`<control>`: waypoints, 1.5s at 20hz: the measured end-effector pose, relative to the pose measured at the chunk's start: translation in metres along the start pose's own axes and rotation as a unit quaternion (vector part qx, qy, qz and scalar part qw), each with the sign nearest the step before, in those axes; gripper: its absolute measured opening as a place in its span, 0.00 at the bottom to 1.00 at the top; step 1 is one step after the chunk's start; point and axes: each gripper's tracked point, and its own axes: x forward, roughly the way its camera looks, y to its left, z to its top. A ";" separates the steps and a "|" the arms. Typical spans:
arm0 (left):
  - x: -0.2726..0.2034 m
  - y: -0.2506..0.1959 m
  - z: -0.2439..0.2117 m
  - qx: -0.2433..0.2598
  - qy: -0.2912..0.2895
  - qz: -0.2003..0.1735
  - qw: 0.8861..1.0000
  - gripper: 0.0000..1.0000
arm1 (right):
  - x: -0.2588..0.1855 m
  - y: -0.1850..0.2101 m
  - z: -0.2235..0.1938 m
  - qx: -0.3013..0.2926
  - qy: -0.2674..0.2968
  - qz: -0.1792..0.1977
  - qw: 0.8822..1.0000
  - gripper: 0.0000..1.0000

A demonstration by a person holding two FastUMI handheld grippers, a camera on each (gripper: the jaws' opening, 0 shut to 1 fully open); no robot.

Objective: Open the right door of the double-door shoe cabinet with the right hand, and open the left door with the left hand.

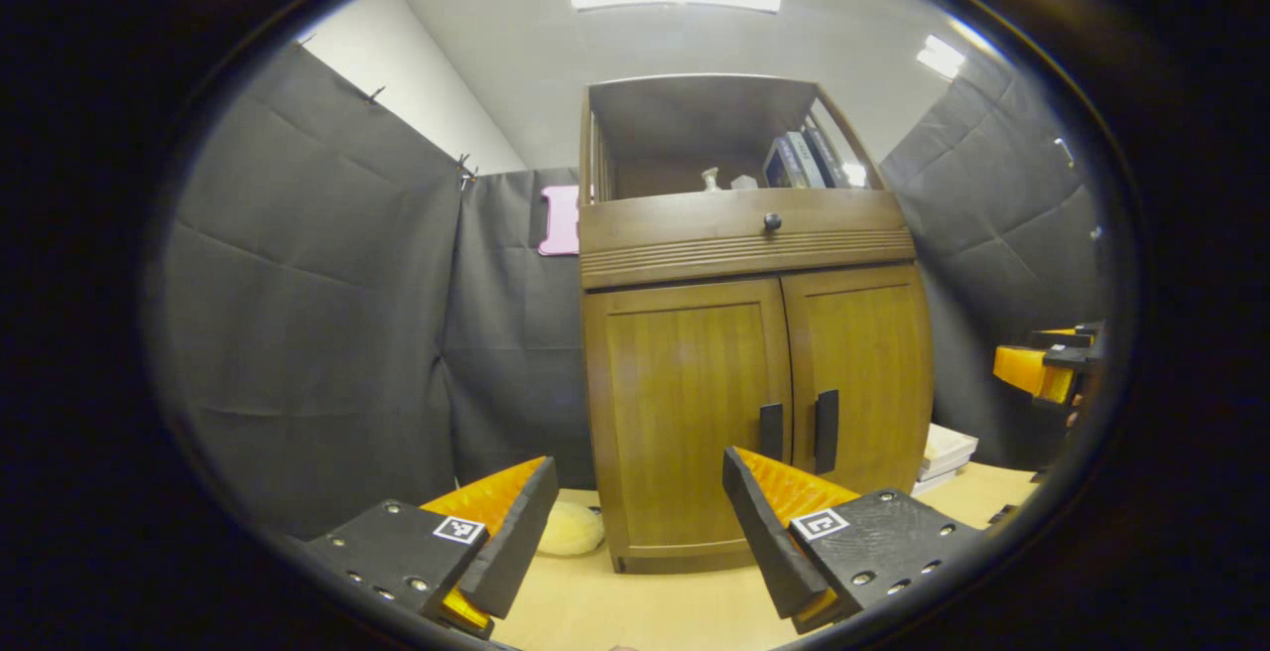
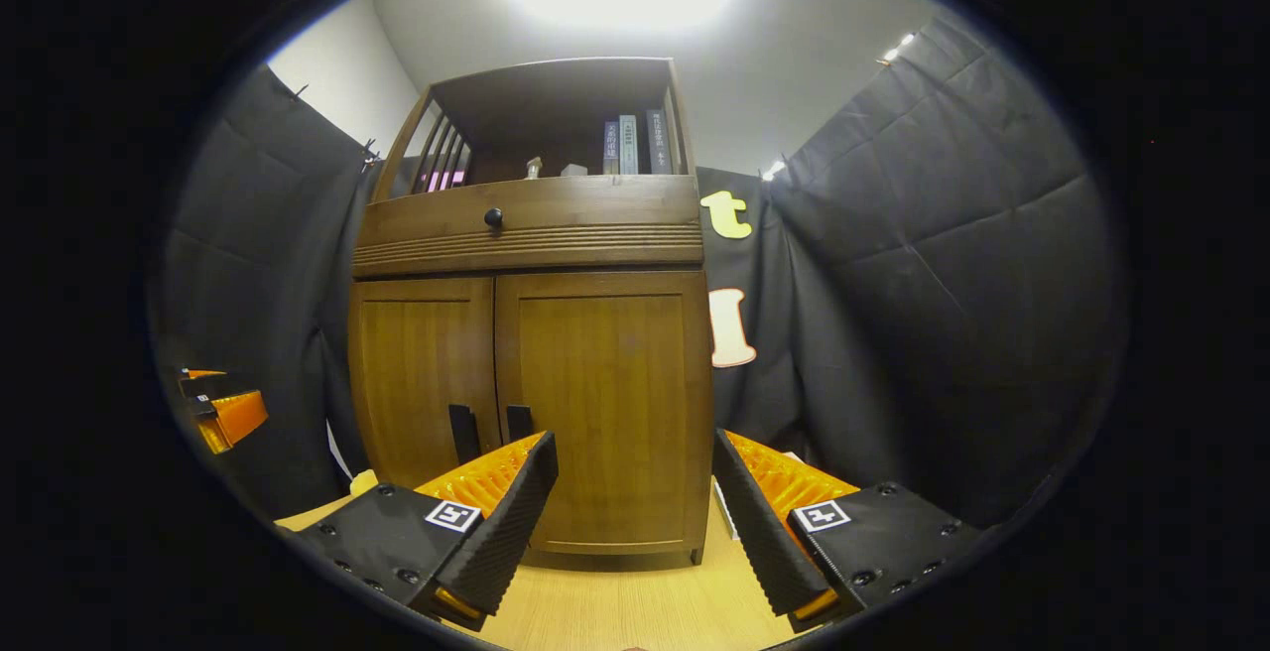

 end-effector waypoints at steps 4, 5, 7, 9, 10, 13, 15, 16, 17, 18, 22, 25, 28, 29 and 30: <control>-0.001 0.002 0.000 0.004 0.003 0.013 1.000 0.98 | 0.018 0.015 -0.002 0.001 0.003 0.020 1.000 0.96; -0.002 0.003 0.001 0.006 0.004 0.017 1.000 0.98 | 0.022 0.019 -0.002 0.000 0.000 0.025 1.000 0.98; -0.006 0.006 0.004 0.009 0.007 0.026 1.000 0.98 | 0.030 0.027 -0.003 -0.001 -0.001 0.035 0.999 0.96; -0.007 0.008 0.005 0.013 0.010 0.035 0.999 0.98 | 0.038 0.036 -0.007 0.000 0.003 0.045 0.999 0.97; -0.009 0.009 0.007 0.015 0.012 0.041 0.999 0.98 | 0.044 0.042 -0.008 0.000 0.005 0.050 0.999 0.99; -0.015 0.014 0.014 0.019 0.014 0.055 0.998 0.98 | 0.060 0.055 -0.010 -0.002 0.009 0.064 0.998 0.99; -0.014 0.016 0.012 0.020 0.015 0.064 0.998 0.98 | 0.072 0.063 -0.014 -0.001 0.011 0.073 0.997 0.98; -0.014 0.017 0.011 0.021 0.016 0.069 0.997 0.98 | 0.077 0.067 -0.015 -0.002 0.012 0.077 0.997 0.97; -0.015 0.018 0.011 0.022 0.016 0.074 0.997 0.98 | 0.083 0.069 -0.018 -0.002 0.015 0.080 0.997 0.99; -0.015 0.020 0.010 0.023 0.016 0.078 0.997 0.98 | 0.088 0.072 -0.022 -0.002 0.021 0.083 0.996 0.99; -0.020 0.028 0.015 0.027 0.015 0.098 0.995 0.98 | 0.108 0.085 -0.030 0.000 0.027 0.090 0.996 0.99; -0.026 0.034 0.022 0.030 0.015 0.113 0.993 0.98 | 0.116 0.093 -0.042 -0.001 0.037 0.098 0.995 0.98; -0.030 0.037 0.023 0.032 0.017 0.128 0.991 0.98 | 0.136 0.107 -0.055 0.001 0.048 0.104 0.993 0.99; -0.030 0.038 0.024 0.033 0.017 0.133 0.990 0.98 | 0.143 0.110 -0.059 0.000 0.053 0.104 0.993 0.99; -0.033 0.040 0.026 0.034 0.017 0.138 0.990 0.98 | 0.147 0.112 -0.065 -0.001 0.057 0.106 0.993 0.96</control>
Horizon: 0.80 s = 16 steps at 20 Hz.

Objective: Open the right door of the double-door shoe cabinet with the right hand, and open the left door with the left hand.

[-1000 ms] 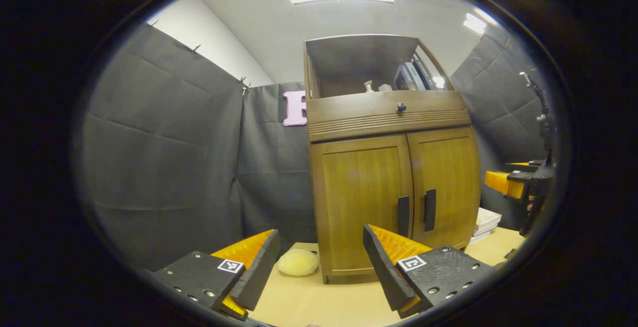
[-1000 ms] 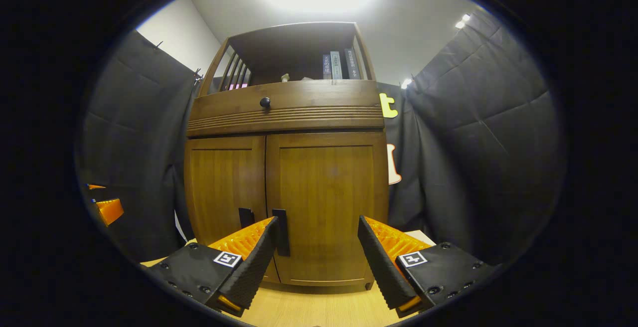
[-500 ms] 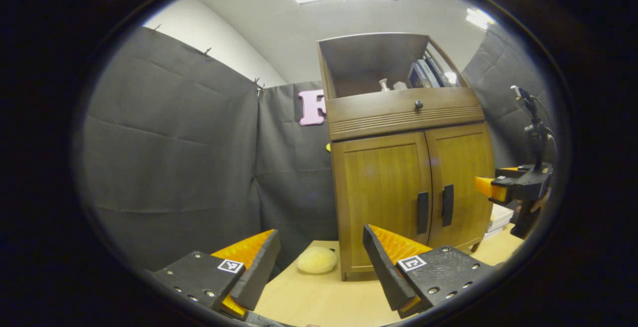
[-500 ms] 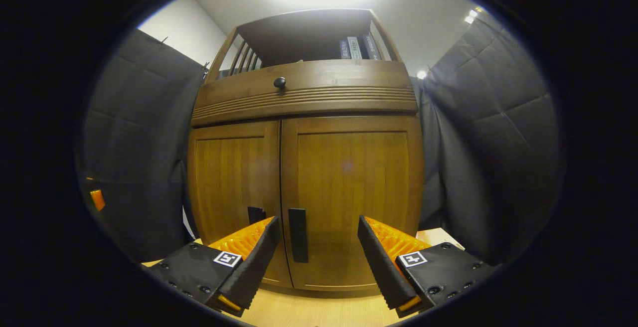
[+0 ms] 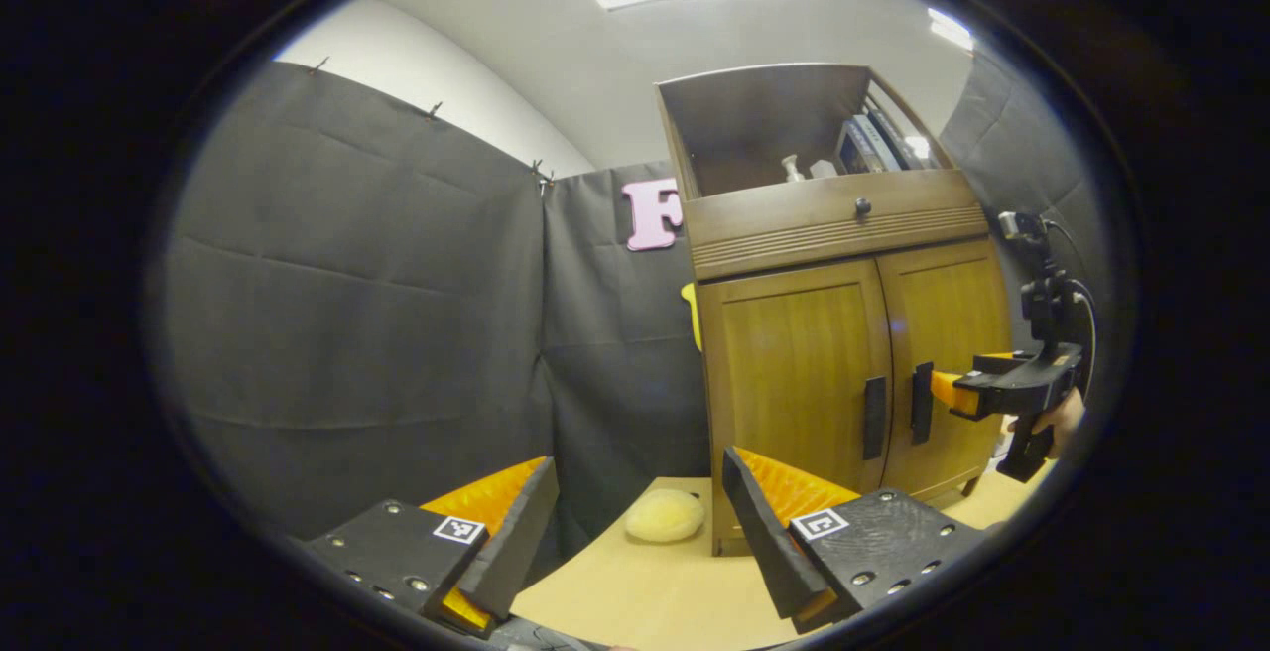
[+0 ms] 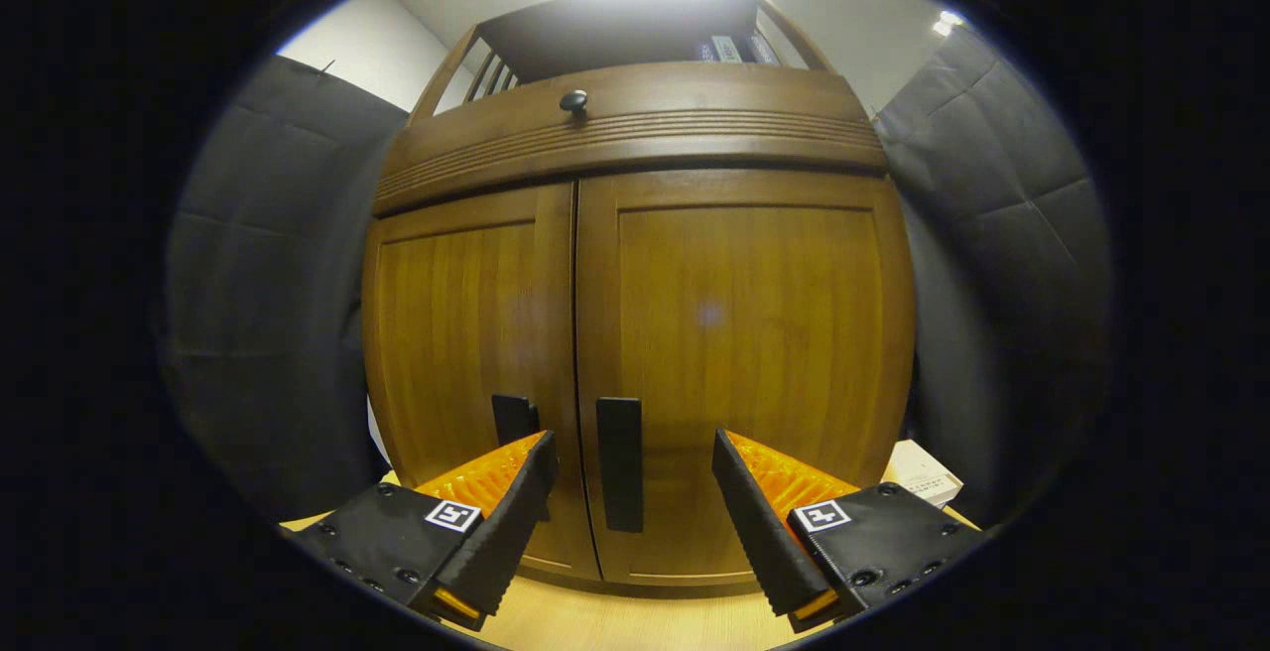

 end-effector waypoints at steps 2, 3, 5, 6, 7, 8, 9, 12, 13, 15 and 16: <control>-0.002 0.004 0.003 0.002 0.000 0.008 1.000 0.98 | 0.013 0.004 -0.009 0.000 0.009 0.000 1.000 0.97; -0.002 0.005 0.003 0.002 0.002 0.012 1.000 0.98 | 0.019 0.005 -0.012 0.001 0.013 -0.001 1.000 0.98; -0.002 0.005 -0.002 0.002 0.005 0.018 1.000 0.98 | 0.031 0.010 -0.020 0.007 0.023 -0.002 1.000 0.87; -0.002 0.005 -0.003 0.003 0.006 0.021 1.000 0.98 | 0.039 0.010 -0.024 0.011 0.026 -0.003 1.000 0.89; -0.003 0.006 -0.002 0.003 0.006 0.023 1.000 0.97 | 0.044 0.008 -0.027 0.014 0.029 -0.008 0.999 0.82; -0.003 0.007 -0.003 0.004 0.006 0.025 1.000 0.96 | 0.051 0.007 -0.028 0.017 0.031 -0.011 0.999 0.69; -0.003 0.008 -0.002 0.005 0.005 0.027 1.000 0.96 | 0.057 0.006 -0.029 0.021 0.035 -0.014 0.999 0.66; -0.005 0.009 0.001 0.001 0.003 0.033 0.999 0.98 | 0.068 0.007 -0.032 0.035 0.039 -0.014 0.999 0.53; -0.005 0.009 0.001 -0.001 0.004 0.035 0.999 0.98 | 0.075 0.009 -0.037 0.031 0.046 -0.016 0.998 0.41; -0.005 0.008 -0.001 -0.006 0.006 0.037 0.999 0.98 | 0.068 0.009 -0.032 0.014 0.040 -0.026 0.999 0.30; -0.005 0.007 -0.002 -0.008 0.007 0.036 0.999 0.98 | 0.070 0.009 -0.032 0.017 0.037 -0.029 0.999 0.24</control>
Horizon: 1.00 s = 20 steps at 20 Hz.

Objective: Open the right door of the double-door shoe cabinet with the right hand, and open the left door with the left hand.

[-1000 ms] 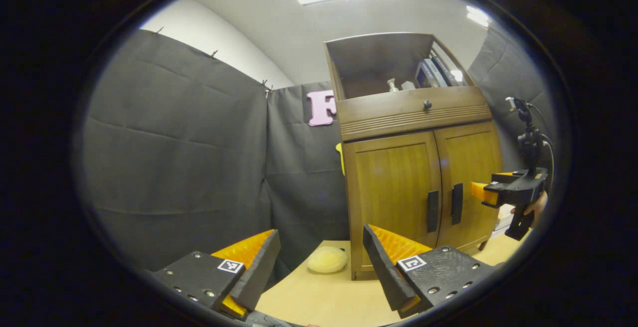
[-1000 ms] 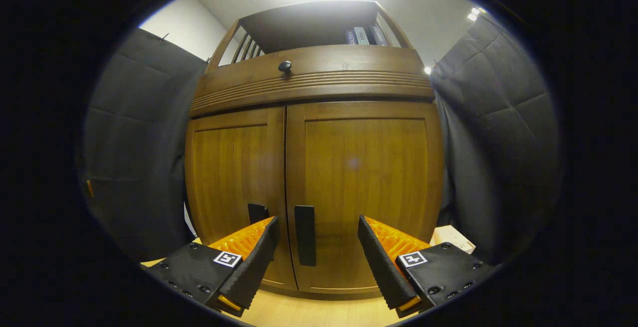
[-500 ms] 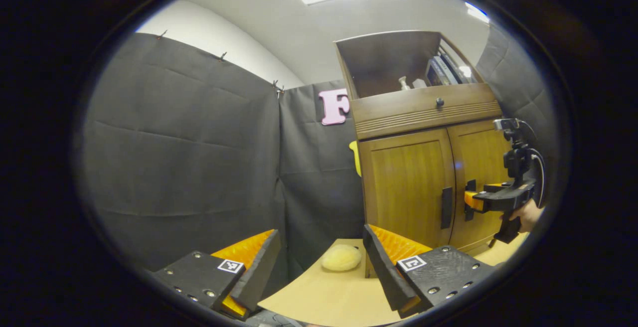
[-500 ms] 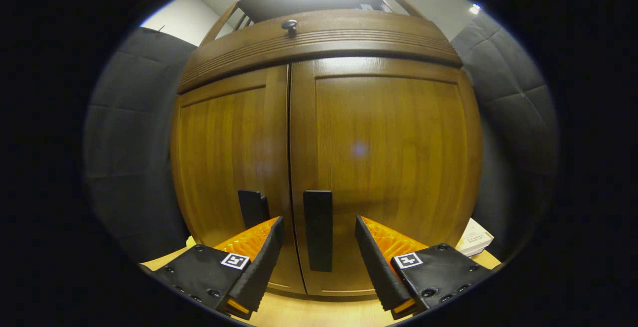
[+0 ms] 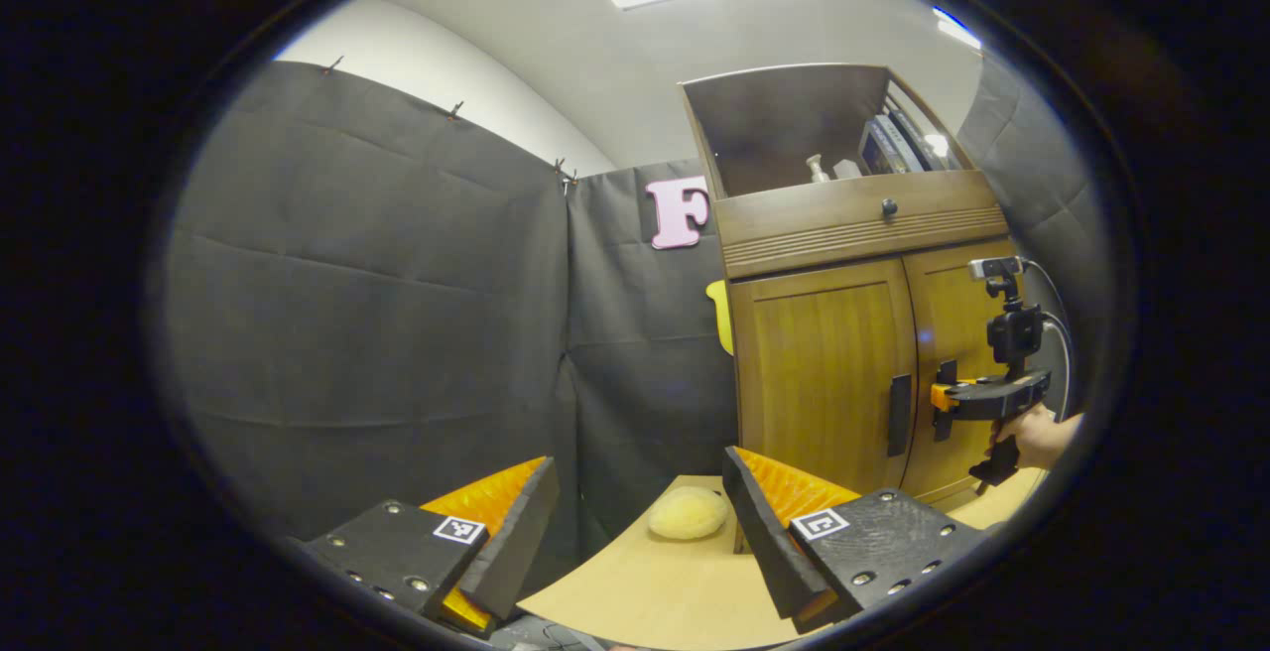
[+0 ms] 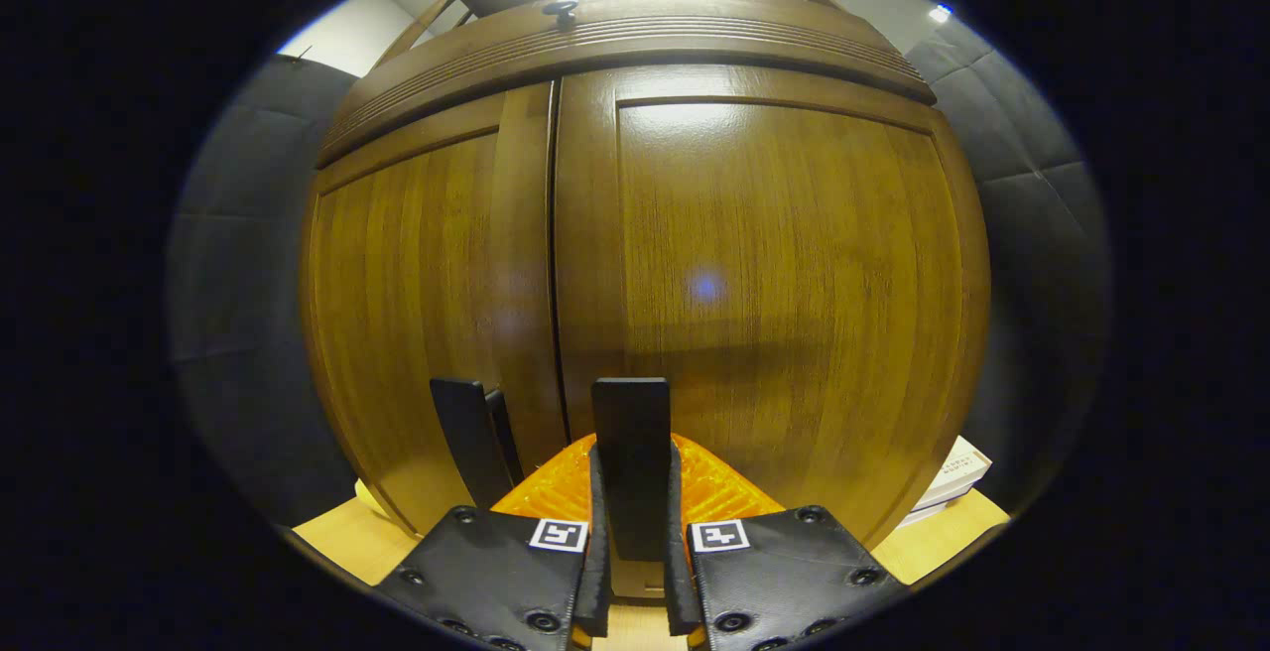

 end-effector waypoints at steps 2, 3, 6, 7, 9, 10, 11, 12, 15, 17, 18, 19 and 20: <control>0.000 -0.002 -0.001 -0.006 0.000 -0.003 1.000 0.98 | -0.005 0.000 0.000 0.005 0.006 0.006 1.000 0.17; 0.000 -0.003 -0.001 -0.010 0.000 -0.006 1.000 0.98 | -0.008 0.001 0.000 0.006 0.009 0.013 1.000 0.11; 0.000 -0.008 -0.002 -0.019 0.000 -0.017 1.000 0.99 | -0.023 0.000 0.001 0.006 0.010 0.029 1.000 0.14; 0.000 -0.010 -0.002 -0.023 0.001 -0.022 0.999 0.99 | -0.030 0.001 0.001 0.008 0.011 0.034 0.999 0.14; 0.001 -0.014 -0.002 -0.029 0.001 -0.037 0.999 0.99 | -0.044 0.000 -0.001 0.011 0.013 0.043 0.999 0.17; 0.001 -0.016 -0.002 -0.032 0.001 -0.046 0.998 0.99 | -0.051 -0.001 -0.001 0.011 0.016 0.048 0.999 0.17; 0.002 -0.018 -0.002 -0.034 0.000 -0.054 0.998 0.99 | -0.057 -0.002 0.000 0.012 0.017 0.052 0.998 0.14; 0.002 -0.020 -0.002 -0.036 0.000 -0.064 0.997 0.99 | -0.064 -0.003 0.000 0.013 0.018 0.055 0.998 0.14; 0.003 -0.024 0.001 -0.042 0.000 -0.093 0.995 0.99 | -0.083 -0.009 -0.002 0.020 0.022 0.063 0.998 0.14; -0.002 -0.021 0.008 -0.043 -0.002 -0.109 0.993 0.99 | -0.096 -0.013 -0.003 0.020 0.026 0.067 0.997 0.14; -0.002 -0.022 0.009 -0.043 -0.002 -0.117 0.992 0.99 | -0.101 -0.016 -0.003 0.019 0.028 0.069 0.997 0.14; -0.002 -0.021 0.011 -0.043 -0.002 -0.125 0.991 0.99 | -0.107 -0.018 -0.003 0.019 0.030 0.071 0.997 0.11; -0.001 -0.024 0.013 -0.044 -0.002 -0.132 0.990 0.99 | -0.113 -0.022 -0.002 0.019 0.032 0.072 0.997 0.14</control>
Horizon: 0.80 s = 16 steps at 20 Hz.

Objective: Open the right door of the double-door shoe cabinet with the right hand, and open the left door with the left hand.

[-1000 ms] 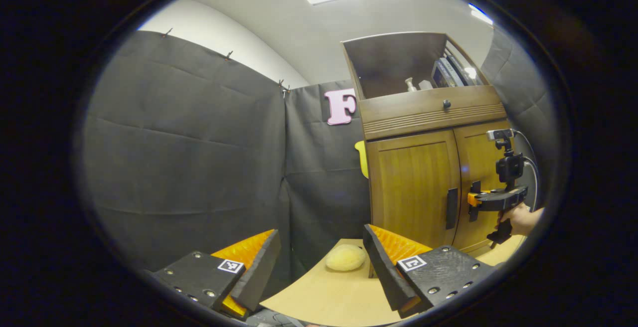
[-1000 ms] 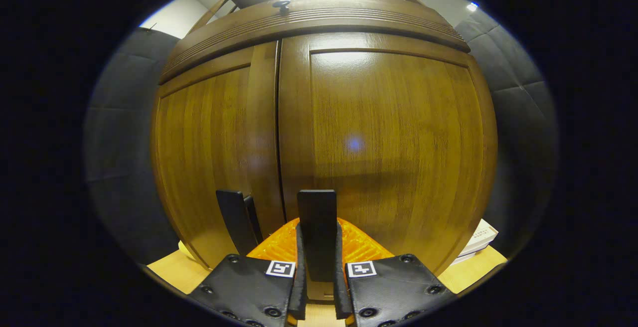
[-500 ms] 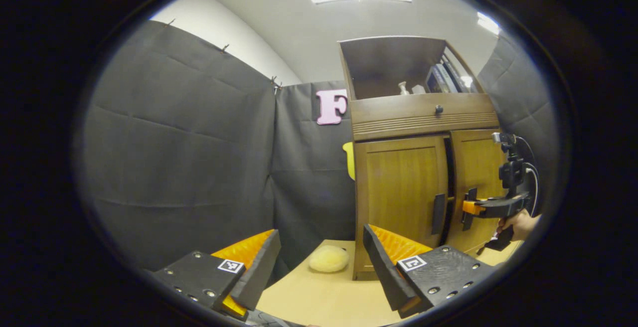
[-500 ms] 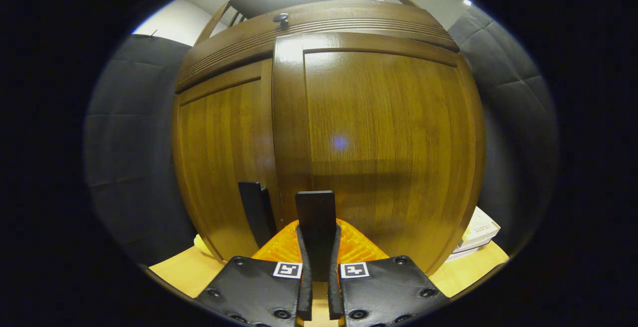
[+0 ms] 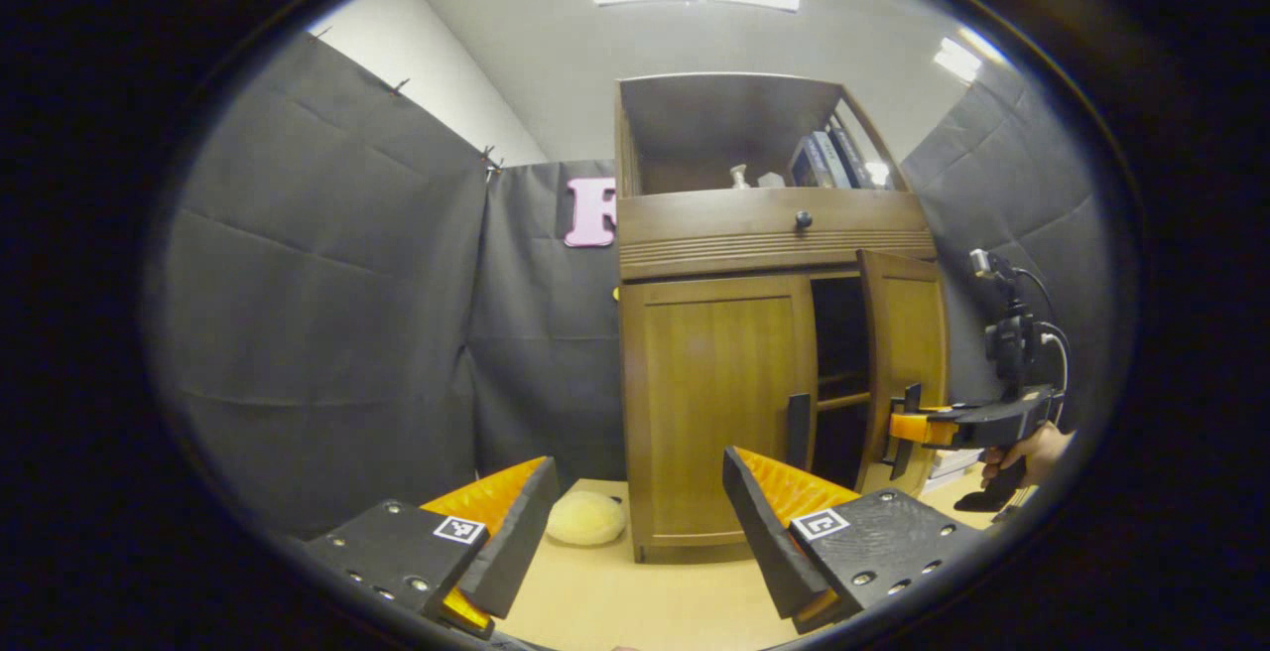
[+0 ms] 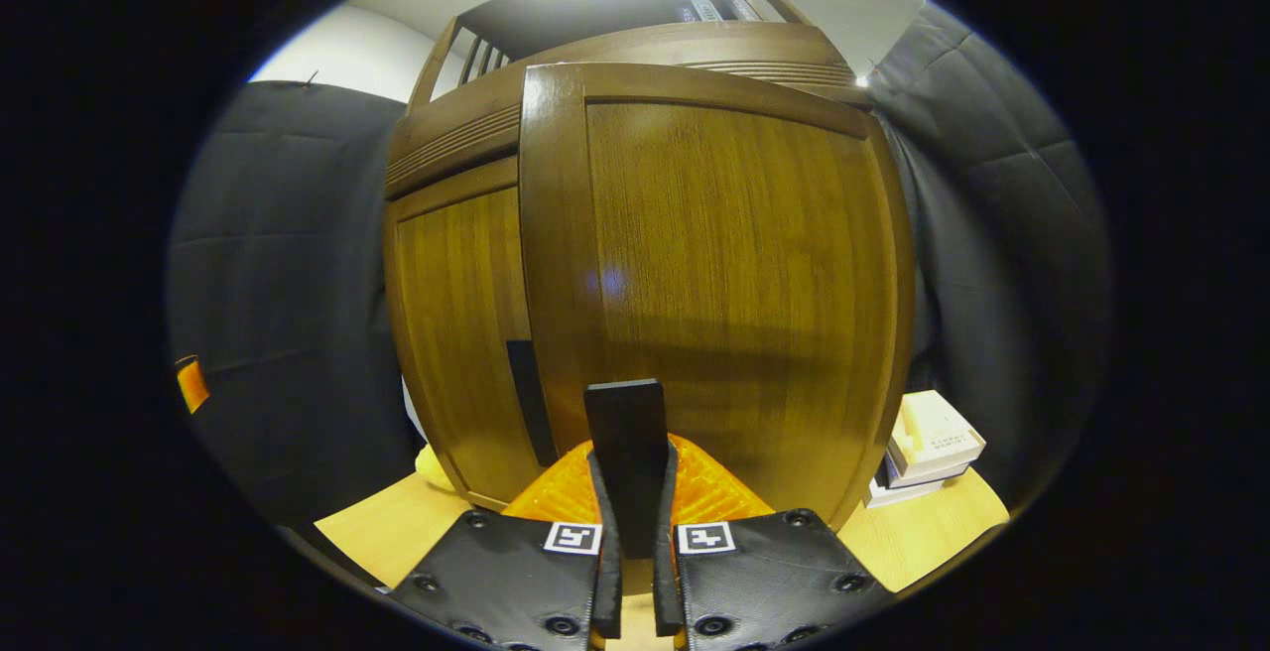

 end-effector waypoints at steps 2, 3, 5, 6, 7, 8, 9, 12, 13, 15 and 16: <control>0.001 -0.003 0.005 -0.004 0.001 -0.014 1.000 0.99 | -0.012 -0.005 -0.001 0.000 0.004 0.003 1.000 0.14; 0.001 -0.004 0.009 -0.008 0.002 -0.023 1.000 0.99 | -0.019 -0.007 -0.001 0.000 0.007 0.004 1.000 0.14; -0.004 -0.001 0.016 -0.014 0.003 -0.041 0.999 0.99 | -0.033 -0.014 -0.001 -0.002 0.011 0.005 1.000 0.14; -0.003 -0.003 0.014 -0.016 0.002 -0.050 0.999 0.99 | -0.040 -0.019 -0.002 -0.002 0.012 0.005 1.000 0.14; -0.002 -0.006 0.013 -0.017 0.001 -0.060 0.998 0.99 | -0.046 -0.023 -0.003 0.002 0.015 0.007 1.000 0.14; -0.002 -0.008 0.014 -0.018 0.000 -0.069 0.997 0.99 | -0.053 -0.027 -0.003 0.008 0.017 0.009 1.000 0.14; -0.001 -0.008 0.015 -0.020 -0.001 -0.079 0.997 0.99 | -0.059 -0.031 -0.003 0.012 0.018 0.010 1.000 0.14; 0.003 -0.002 0.020 -0.021 0.000 -0.106 0.994 0.99 | -0.076 -0.045 -0.004 0.012 0.021 0.007 1.000 0.14; 0.003 0.003 0.025 -0.023 0.000 -0.113 0.993 0.99 | -0.080 -0.050 -0.004 0.012 0.022 0.004 1.000 0.10; 0.002 0.009 0.038 -0.027 0.001 -0.127 0.992 0.99 | -0.090 -0.061 -0.006 0.012 0.024 -0.002 1.000 0.17; 0.000 0.010 0.040 -0.029 0.001 -0.132 0.991 0.99 | -0.094 -0.066 -0.007 0.012 0.025 -0.003 1.000 0.14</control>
